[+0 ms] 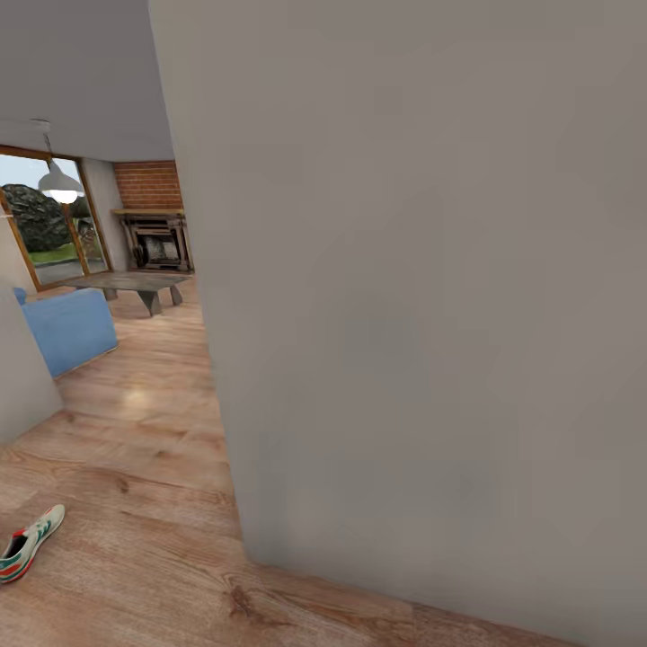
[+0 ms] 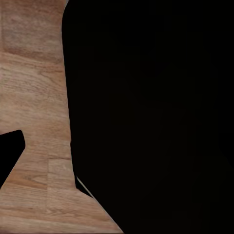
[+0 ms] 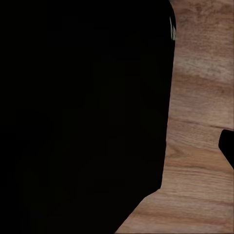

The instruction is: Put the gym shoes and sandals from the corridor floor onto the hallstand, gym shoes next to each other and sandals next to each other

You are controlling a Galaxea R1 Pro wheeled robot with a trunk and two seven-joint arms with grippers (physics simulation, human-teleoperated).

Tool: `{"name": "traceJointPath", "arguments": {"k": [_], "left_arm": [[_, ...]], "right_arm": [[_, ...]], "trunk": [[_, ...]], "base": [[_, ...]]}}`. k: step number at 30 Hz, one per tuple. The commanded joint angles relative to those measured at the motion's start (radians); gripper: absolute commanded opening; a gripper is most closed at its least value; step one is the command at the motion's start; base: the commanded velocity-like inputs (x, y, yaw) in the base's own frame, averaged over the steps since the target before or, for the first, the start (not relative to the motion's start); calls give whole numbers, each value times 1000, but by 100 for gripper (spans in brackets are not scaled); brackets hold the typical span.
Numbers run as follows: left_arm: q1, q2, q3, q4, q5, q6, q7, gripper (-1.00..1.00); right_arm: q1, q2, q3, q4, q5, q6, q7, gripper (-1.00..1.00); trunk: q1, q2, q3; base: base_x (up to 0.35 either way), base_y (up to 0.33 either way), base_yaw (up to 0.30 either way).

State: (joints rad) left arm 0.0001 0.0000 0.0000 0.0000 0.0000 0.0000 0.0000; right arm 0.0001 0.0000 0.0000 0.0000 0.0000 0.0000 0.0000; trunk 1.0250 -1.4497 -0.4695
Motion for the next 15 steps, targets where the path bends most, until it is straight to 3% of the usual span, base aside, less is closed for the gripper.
{"name": "traceJointPath", "arguments": {"k": [1,15], "left_arm": [[0,0,0,0,0,0,0,100],[-2,-3,-2,-42,-2,-4,-2,100]], "right_arm": [[0,0,0,0,0,0,0,100],[-5,-1,-6,-2,-3,0,3,100]], "trunk": [[0,0,0],[0,0,0]], "base": [[0,0,0],[0,0,0]]}}
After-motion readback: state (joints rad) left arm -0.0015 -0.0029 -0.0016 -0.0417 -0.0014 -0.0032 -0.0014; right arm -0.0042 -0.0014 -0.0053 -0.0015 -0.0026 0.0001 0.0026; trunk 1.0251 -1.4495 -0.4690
